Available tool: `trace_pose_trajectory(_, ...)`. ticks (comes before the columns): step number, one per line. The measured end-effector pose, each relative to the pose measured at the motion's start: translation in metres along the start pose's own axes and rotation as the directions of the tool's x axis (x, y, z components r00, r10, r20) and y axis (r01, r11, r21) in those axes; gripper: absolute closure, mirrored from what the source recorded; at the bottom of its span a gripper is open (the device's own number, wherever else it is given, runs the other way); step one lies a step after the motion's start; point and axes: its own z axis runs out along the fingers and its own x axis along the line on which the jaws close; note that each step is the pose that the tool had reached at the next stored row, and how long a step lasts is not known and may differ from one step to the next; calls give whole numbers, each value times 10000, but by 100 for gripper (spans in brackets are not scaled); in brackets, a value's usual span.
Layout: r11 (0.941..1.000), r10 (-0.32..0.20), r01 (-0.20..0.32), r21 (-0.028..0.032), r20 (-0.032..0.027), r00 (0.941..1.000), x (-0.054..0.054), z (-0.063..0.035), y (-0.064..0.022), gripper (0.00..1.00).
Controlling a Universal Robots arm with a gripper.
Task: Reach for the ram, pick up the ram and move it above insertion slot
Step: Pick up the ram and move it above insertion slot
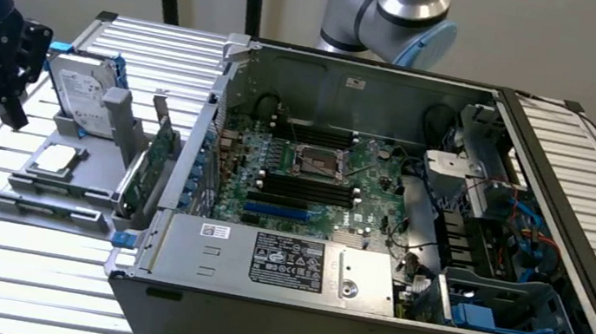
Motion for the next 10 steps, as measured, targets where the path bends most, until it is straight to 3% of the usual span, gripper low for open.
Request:
trace_pose_trajectory(5,9959,-903,903,5,-36,9959,0,25,-1,89)
trace_pose_trajectory(10,9836,-1803,1803,7,-72,9836,0,39,-1,89)
